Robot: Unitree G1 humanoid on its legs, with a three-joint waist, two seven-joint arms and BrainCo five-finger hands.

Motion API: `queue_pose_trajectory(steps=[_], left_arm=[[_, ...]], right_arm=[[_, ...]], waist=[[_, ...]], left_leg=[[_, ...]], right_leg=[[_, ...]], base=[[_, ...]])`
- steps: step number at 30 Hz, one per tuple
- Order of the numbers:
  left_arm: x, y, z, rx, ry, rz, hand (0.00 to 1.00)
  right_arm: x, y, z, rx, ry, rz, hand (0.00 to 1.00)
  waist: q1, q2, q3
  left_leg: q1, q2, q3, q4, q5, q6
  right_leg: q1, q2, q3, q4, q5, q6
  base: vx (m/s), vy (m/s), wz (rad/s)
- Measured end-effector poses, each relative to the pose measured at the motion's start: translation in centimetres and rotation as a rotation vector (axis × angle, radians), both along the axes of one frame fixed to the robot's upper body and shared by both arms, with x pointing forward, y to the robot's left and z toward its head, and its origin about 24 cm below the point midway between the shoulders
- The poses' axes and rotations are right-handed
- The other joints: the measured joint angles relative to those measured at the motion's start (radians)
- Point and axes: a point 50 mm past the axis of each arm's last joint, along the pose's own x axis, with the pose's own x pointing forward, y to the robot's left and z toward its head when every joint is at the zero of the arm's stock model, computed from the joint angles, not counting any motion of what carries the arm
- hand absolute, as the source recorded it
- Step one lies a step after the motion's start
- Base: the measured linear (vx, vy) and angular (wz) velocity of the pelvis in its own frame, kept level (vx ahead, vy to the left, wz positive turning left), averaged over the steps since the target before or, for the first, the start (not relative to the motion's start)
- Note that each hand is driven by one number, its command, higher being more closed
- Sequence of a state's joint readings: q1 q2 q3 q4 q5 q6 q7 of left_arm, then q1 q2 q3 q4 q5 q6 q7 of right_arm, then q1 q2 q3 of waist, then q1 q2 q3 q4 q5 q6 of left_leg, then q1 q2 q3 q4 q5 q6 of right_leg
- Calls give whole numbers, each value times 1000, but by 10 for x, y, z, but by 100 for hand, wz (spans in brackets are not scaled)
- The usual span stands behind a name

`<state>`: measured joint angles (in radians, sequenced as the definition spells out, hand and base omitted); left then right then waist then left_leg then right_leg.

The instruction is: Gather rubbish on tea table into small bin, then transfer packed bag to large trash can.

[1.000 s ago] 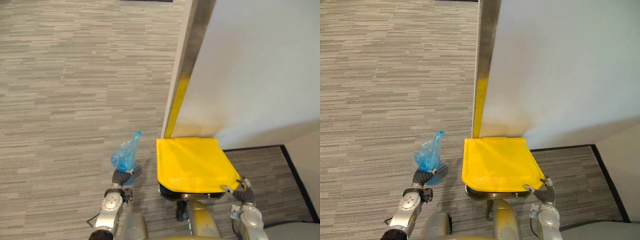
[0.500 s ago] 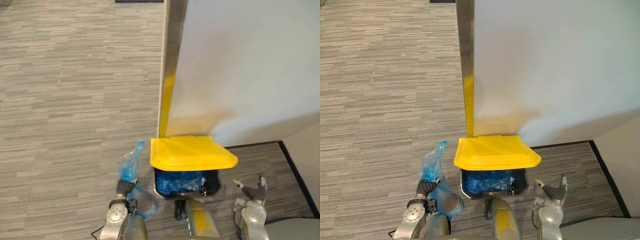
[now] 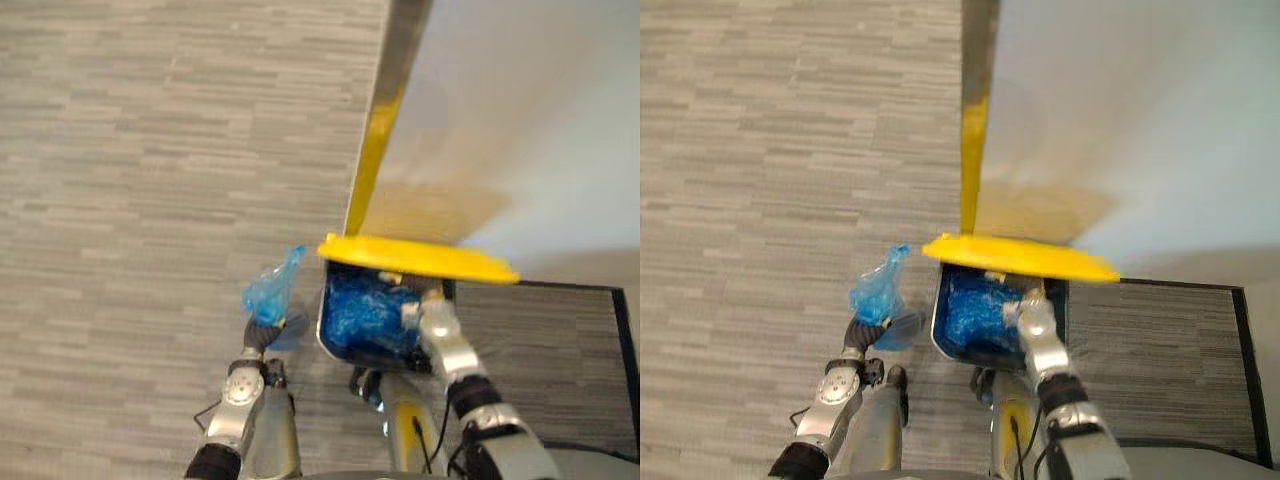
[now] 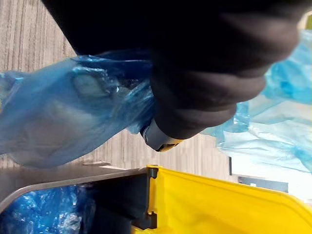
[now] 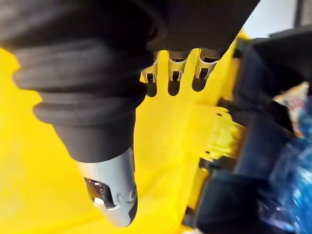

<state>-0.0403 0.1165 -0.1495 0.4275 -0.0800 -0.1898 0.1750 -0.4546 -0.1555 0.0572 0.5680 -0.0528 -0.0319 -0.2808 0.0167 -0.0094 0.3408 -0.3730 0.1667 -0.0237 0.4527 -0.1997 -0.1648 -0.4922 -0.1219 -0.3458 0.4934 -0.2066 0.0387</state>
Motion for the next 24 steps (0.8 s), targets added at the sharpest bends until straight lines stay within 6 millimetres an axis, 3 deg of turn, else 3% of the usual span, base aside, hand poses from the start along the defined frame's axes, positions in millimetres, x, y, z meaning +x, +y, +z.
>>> queue_pose_trajectory(steps=[4,8,12,15,17,24], left_arm=[[7,0,10,5,-50,-26,100],[12,-11,28,5,-126,-90,100],[21,-44,61,-40,-271,-239,100],[26,-76,98,-91,-428,-378,100],[24,-97,120,-123,-522,-460,100],[16,-140,147,-217,-614,-618,100]], right_arm=[[20,-3,36,-51,-105,6,0],[26,0,50,-80,-141,21,0],[31,0,61,-121,-165,59,0],[33,0,68,-136,-181,75,0],[37,6,76,-143,-199,99,0],[48,18,98,-164,-244,132,0]], waist=[[-1,-5,34],[-3,2,39],[-4,14,47],[-14,42,62],[-28,56,70],[-58,62,100]], left_leg=[[3,-18,-1,-33,16,6],[-7,-6,-1,-33,21,11],[-1,12,-2,-25,20,11],[1,23,-9,-16,13,11],[2,24,-8,-17,17,2],[6,22,26,17,7,19]], right_leg=[[-9,6,27,-13,15,6],[-8,19,31,-26,32,-1],[-6,38,50,-18,42,3],[-6,72,154,-9,42,3],[-5,76,152,-19,38,9],[-2,87,191,-41,64,18]], base=[[-73,13,7],[-19,-18,-7],[26,-24,-10],[-15,-32,1],[-60,-17,-2],[-47,32,-19]])
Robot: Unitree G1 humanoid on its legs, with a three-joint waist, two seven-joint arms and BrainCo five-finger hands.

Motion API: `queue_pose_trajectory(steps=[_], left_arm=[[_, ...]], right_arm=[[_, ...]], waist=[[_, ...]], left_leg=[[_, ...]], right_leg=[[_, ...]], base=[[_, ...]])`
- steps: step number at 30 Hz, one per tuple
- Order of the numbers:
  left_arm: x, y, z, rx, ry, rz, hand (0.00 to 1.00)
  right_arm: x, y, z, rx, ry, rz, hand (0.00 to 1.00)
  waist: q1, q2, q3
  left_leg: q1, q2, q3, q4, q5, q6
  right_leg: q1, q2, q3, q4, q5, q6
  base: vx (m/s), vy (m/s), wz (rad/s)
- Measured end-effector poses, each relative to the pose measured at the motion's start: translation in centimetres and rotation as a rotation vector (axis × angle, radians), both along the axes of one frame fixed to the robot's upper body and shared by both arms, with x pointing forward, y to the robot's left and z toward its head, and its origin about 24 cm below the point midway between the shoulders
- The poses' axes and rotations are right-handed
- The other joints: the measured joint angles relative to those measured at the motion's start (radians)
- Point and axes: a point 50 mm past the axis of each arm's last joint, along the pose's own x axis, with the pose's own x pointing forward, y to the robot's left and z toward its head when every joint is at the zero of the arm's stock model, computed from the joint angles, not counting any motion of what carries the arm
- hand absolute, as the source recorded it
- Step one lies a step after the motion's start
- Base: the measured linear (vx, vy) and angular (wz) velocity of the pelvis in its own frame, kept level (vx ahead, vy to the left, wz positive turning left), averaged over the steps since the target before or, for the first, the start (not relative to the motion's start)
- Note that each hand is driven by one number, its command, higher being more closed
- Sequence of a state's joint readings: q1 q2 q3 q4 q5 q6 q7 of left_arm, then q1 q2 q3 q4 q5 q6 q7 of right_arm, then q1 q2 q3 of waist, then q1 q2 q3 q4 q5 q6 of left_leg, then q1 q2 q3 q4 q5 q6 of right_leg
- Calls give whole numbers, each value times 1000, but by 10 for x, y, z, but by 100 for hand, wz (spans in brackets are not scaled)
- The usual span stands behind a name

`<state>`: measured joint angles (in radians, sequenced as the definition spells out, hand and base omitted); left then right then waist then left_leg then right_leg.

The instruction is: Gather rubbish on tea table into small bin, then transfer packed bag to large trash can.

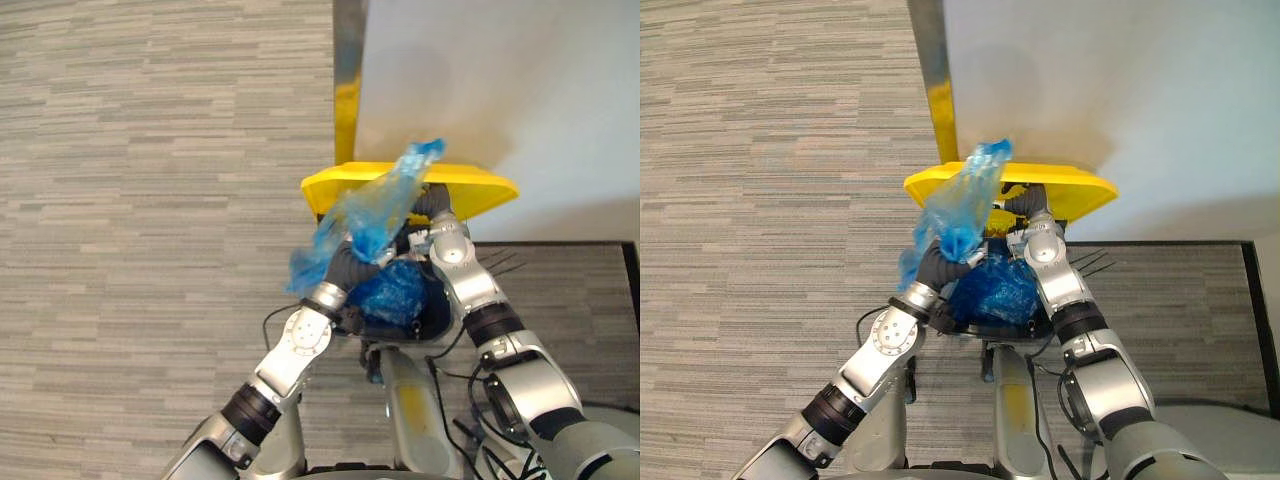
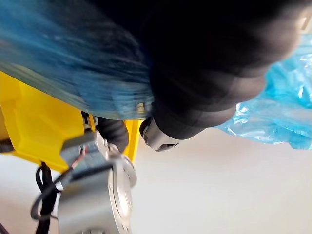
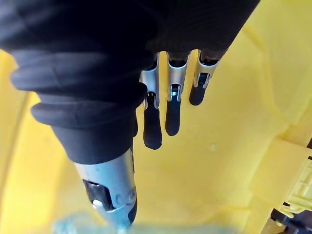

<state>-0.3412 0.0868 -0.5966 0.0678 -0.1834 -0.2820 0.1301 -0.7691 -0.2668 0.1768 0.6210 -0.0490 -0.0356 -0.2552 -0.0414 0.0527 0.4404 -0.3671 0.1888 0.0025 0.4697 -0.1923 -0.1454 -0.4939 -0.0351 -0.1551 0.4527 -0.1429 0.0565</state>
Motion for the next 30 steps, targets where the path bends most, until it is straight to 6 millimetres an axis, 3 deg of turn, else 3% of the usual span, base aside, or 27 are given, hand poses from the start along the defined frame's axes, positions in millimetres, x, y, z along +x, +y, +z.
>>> queue_pose_trajectory(steps=[4,8,12,16,17,23,30], left_arm=[[0,-4,2,1,-5,-9,100],[25,-4,-11,113,21,81,100],[59,19,-31,263,97,270,100],[80,37,-49,408,173,382,100],[84,41,-54,446,199,405,0],[87,50,-87,584,356,434,0],[82,35,-91,612,362,365,0]], right_arm=[[2,4,7,-10,-16,11,0],[4,7,5,-24,-5,17,0],[8,11,24,-27,-55,27,0],[10,11,35,-30,-84,27,0],[10,11,37,-31,-88,26,0],[9,22,52,-6,-143,63,0],[0,46,60,-4,-194,144,0]], waist=[[0,-1,13],[0,-2,14],[-9,-6,46],[-16,-9,79],[-17,-10,80],[-25,-17,86],[-26,-17,86]], left_leg=[[-3,-7,6,-2,1,5],[-10,-9,6,-5,2,6],[-47,-12,9,5,1,7],[-94,-12,6,35,0,9],[-113,-13,7,44,-2,11],[-163,-12,42,64,-12,25],[-164,19,86,92,-44,26]], right_leg=[[-4,0,11,-14,15,-5],[-8,-1,11,-19,18,-7],[-42,-2,15,-20,30,-22],[-91,-4,15,-2,34,-27],[-108,-5,16,3,34,-27],[-171,-5,48,14,40,-25],[-186,16,75,16,41,-24]], base=[[0,35,-5],[31,13,0],[48,19,-2],[55,11,1],[54,13,1],[38,16,-11],[55,7,-20]])
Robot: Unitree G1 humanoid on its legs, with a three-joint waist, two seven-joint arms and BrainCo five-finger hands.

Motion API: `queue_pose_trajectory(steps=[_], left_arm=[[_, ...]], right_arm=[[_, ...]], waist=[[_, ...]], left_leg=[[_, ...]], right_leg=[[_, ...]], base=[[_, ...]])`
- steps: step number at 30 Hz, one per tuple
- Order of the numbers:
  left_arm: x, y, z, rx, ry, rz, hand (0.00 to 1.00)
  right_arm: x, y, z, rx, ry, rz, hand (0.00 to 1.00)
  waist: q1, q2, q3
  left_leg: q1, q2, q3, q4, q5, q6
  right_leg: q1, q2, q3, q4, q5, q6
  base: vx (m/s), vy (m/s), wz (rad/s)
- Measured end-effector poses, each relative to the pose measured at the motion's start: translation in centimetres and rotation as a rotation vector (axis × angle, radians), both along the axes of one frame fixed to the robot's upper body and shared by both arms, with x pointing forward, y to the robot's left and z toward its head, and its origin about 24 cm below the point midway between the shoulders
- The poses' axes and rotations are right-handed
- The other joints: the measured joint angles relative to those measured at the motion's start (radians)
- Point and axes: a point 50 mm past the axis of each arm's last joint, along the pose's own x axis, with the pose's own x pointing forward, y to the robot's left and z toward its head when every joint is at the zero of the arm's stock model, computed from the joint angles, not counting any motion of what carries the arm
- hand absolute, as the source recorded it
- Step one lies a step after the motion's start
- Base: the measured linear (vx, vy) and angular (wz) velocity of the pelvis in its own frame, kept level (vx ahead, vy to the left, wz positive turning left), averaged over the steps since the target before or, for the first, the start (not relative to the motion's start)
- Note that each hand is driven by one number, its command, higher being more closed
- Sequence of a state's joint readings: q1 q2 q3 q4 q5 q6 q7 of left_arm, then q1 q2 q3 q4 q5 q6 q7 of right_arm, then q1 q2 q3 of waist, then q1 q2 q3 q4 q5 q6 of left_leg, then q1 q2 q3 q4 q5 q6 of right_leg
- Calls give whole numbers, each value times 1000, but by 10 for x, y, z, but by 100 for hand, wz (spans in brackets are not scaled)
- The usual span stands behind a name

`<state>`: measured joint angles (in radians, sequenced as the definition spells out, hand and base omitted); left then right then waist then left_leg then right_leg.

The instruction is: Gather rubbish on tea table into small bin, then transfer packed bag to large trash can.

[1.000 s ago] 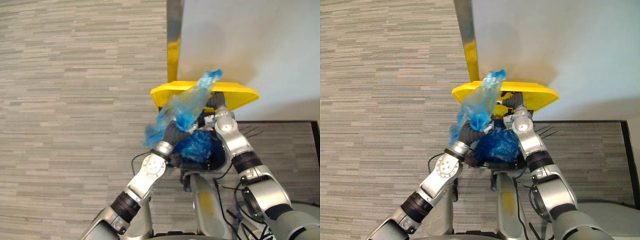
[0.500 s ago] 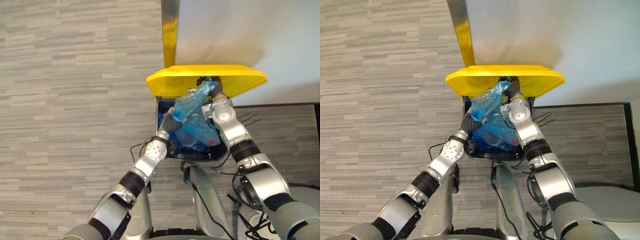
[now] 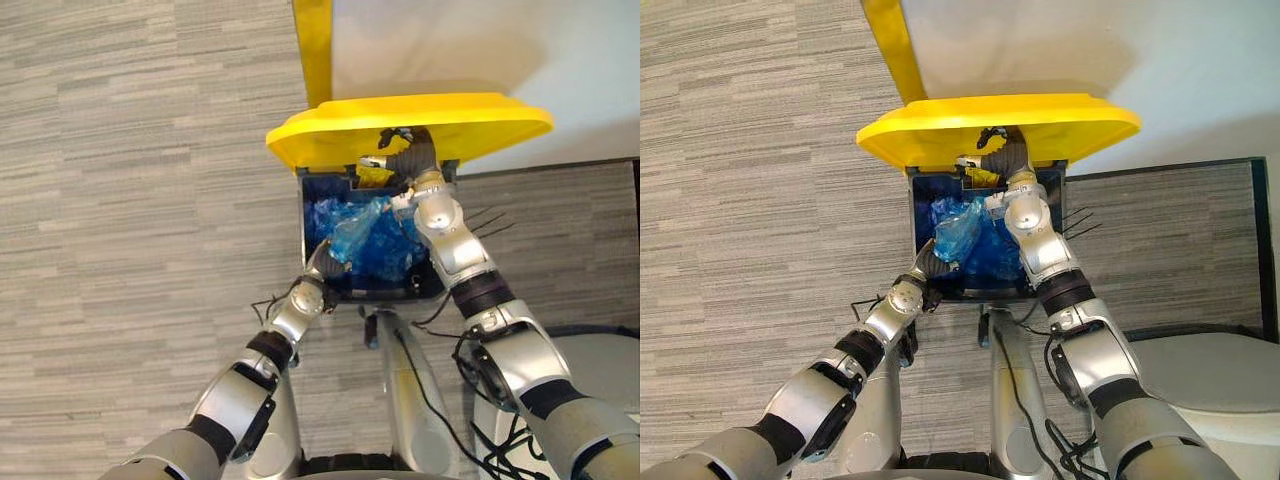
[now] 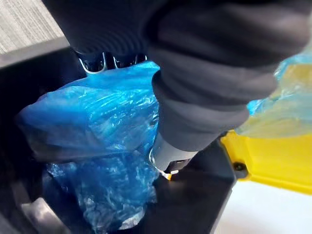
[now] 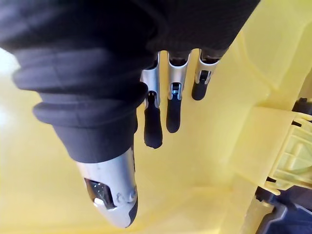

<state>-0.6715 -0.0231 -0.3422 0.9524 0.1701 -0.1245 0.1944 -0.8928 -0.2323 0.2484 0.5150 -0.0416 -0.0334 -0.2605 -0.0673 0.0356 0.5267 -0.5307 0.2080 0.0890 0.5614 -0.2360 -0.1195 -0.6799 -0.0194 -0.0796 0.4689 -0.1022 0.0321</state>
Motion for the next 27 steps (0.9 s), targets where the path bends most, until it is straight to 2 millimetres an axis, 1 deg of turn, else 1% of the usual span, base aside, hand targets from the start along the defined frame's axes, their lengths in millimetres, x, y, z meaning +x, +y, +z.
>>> queue_pose_trajectory(steps=[3,5,7,8,9,12,14,15,17,18,19,20,21,22,23,24,25,26,27], left_arm=[[-5,-2,-6,20,8,-11,0],[-8,-2,-11,50,12,-20,0],[-13,4,-19,71,34,-9,0],[-13,6,-21,75,38,-5,0],[-16,10,-27,83,55,4,0],[-22,23,-37,97,81,31,0],[-29,39,-46,86,102,78,0],[-32,45,-50,92,112,95,0],[-45,67,-63,93,146,145,0],[-49,73,-66,87,156,166,0],[-59,92,-73,78,174,222,0],[-70,112,-79,77,190,275,0],[-78,125,-84,71,206,314,0],[-94,140,-93,67,247,368,0],[-111,151,-103,43,292,422,0],[-124,159,-108,33,316,460,0],[-141,168,-115,14,348,510,0],[-165,174,-124,4,400,554,0],[-179,178,-129,-3,432,571,0]], right_arm=[[-5,6,2,-27,-30,22,0],[-8,6,-1,-91,-46,17,0],[-9,2,-5,-153,-56,-6,0],[-9,0,-9,-173,-53,-16,0],[-11,-7,-19,-210,-38,-35,0],[-15,-21,-39,-255,8,-53,0],[-26,-32,-68,-270,85,-56,0],[-30,-33,-77,-270,110,-49,0],[-53,-42,-114,-248,205,-38,0],[-60,-44,-124,-242,239,-34,0],[-73,-45,-148,-220,320,-25,0],[-87,-46,-168,-182,393,-25,0],[-96,-46,-178,-161,431,-23,0],[-109,-49,-193,-145,487,-25,0],[-126,-55,-211,-130,561,-35,0],[-138,-60,-224,-126,616,-45,0],[-155,-67,-243,-123,706,-61,0],[-178,-76,-263,-107,809,-94,0],[-192,-81,-275,-99,869,-113,0]], waist=[[-4,0,0],[-3,1,0],[-1,1,-1],[-1,1,-1],[-2,1,-1],[-1,0,-3],[3,-1,-3],[4,-1,-3],[21,-4,-4],[25,-7,-6],[26,-30,-19],[30,-55,-33],[29,-71,-43],[30,-85,-64],[27,-90,-97],[25,-90,-107],[24,-91,-122],[25,-84,-162],[25,-74,-186]], left_leg=[[4,-1,9,-1,-3,0],[9,-1,6,0,-3,0],[16,-5,-2,1,-3,-1],[23,-6,-7,2,-3,-1],[42,-10,-18,0,-3,-1],[76,-19,-39,-1,-3,-1],[110,-30,-57,11,-7,-6],[122,-31,-60,18,-9,-3],[170,-37,-57,40,-19,16],[184,-40,-53,39,-19,19],[208,-51,-36,28,-19,21],[219,-56,-10,23,-16,33],[223,-61,6,23,-14,42],[232,-47,34,5,-5,73],[237,-35,71,-26,7,101],[255,-30,83,-46,15,105],[295,-22,103,-86,32,106],[318,-16,108,-125,39,100],[328,-16,113,-151,50,93]], right_leg=[[-6,1,7,7,-1,1],[-5,-1,6,21,-6,8],[5,-3,-1,23,-7,8],[16,-4,-6,22,-8,7],[42,-12,-19,23,-14,2],[89,-24,-35,23,-20,5],[140,-38,-53,24,-27,15],[157,-40,-55,23,-27,16],[215,-47,-53,16,-26,18],[229,-52,-51,11,-23,22],[245,-56,-31,-5,-11,42],[248,-58,-11,-22,11,61],[248,-59,7,-34,28,66],[258,-51,30,-85,53,111],[230,-53,34,0,44,87],[220,-54,26,120,14,41],[234,-57,13,265,-21,12],[275,-64,-2,359,-55,10],[303,-72,-4,393,-70,13]], base=[[54,5,-7],[63,0,3],[43,3,7],[23,19,19],[19,22,25],[-7,29,26],[-36,54,23],[-43,85,12],[-50,87,-1],[-82,105,-12],[-67,98,-30],[-117,155,-44],[-118,141,-64],[-158,95,-65],[-137,57,-64],[-119,30,-51],[-94,54,-42],[-69,33,-37],[-26,-24,-24]])
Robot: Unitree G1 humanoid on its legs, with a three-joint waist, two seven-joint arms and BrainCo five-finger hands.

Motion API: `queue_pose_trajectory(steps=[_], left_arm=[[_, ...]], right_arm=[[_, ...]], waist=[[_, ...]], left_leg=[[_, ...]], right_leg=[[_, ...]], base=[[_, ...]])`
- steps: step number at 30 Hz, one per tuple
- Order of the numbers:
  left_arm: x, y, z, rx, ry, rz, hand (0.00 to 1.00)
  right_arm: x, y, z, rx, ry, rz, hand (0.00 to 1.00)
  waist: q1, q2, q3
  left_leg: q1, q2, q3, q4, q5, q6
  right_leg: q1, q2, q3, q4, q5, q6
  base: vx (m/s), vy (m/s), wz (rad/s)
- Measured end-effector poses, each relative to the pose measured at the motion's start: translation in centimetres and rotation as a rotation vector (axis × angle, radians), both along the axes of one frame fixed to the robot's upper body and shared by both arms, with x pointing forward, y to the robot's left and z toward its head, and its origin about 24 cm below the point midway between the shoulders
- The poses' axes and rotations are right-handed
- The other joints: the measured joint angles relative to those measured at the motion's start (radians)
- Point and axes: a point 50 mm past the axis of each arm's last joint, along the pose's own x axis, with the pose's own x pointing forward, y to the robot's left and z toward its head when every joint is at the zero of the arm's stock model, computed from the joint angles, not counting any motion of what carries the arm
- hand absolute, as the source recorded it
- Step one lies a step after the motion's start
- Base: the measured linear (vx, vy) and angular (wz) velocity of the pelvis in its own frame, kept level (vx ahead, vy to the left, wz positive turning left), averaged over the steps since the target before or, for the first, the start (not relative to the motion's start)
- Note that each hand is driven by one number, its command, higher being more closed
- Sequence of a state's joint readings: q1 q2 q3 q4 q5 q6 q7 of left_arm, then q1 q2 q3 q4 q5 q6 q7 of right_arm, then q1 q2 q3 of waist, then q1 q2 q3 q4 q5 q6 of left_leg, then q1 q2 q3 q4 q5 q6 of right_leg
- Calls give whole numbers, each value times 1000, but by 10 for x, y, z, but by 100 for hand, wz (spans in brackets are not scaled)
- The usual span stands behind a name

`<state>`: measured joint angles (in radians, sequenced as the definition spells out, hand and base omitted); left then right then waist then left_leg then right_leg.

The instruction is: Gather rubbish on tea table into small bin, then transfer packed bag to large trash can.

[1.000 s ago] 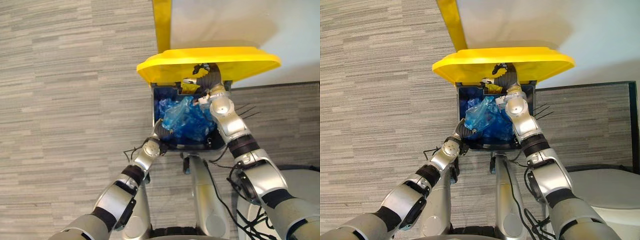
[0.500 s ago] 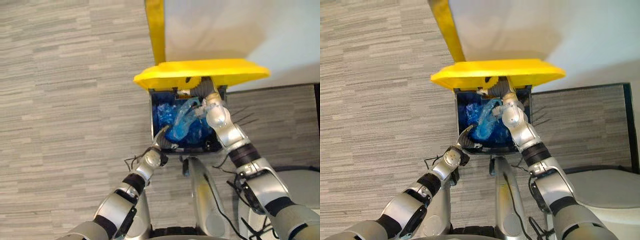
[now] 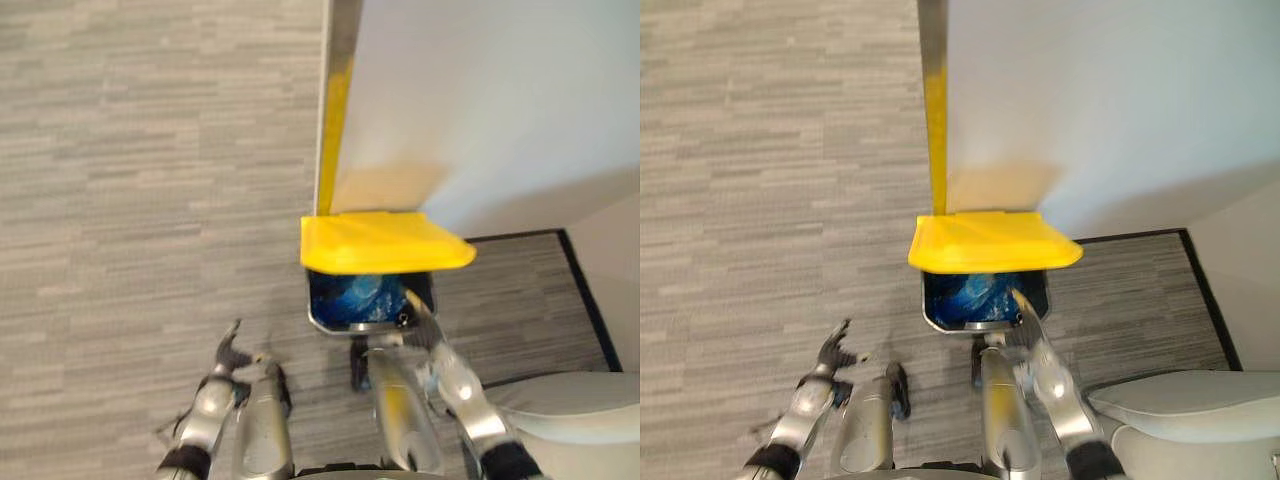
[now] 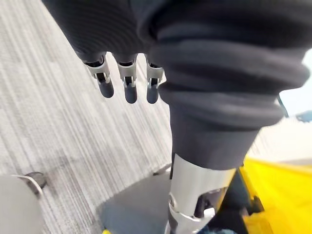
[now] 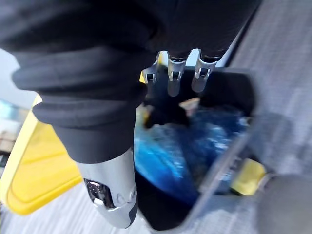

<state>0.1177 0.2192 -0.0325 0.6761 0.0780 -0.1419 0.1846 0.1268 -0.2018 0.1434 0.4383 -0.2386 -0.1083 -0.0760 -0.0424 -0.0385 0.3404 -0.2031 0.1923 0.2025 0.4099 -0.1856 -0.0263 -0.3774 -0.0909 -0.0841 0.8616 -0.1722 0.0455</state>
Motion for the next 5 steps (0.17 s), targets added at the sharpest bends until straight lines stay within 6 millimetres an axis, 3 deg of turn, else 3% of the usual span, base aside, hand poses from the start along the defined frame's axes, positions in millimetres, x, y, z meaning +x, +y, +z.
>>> queue_pose_trajectory(steps=[2,3,4,5], left_arm=[[-31,4,-7,-55,55,40,0],[-33,6,-7,-63,57,43,0],[-36,1,-9,-103,59,59,0],[-37,-2,-10,-119,60,52,0]], right_arm=[[-42,-14,-27,0,161,-58,0],[-49,-18,-31,1,190,-78,0],[-56,-26,-36,-3,223,-115,0],[-59,-28,-38,1,237,-134,0]], waist=[[5,-18,-82],[10,-28,-93],[11,-7,-105],[16,-6,-120]], left_leg=[[6,0,17,-50,29,-19],[8,3,16,-62,36,-35],[12,13,22,-101,58,-54],[14,14,28,-124,69,-58]], right_leg=[[117,-38,2,-31,-1,11],[136,-28,-7,-74,-14,25],[145,-9,-26,-134,-10,19],[150,-2,-29,-174,-12,19]], base=[[18,-146,-18],[-18,-170,-27],[-32,-73,-29],[-31,-37,-20]])
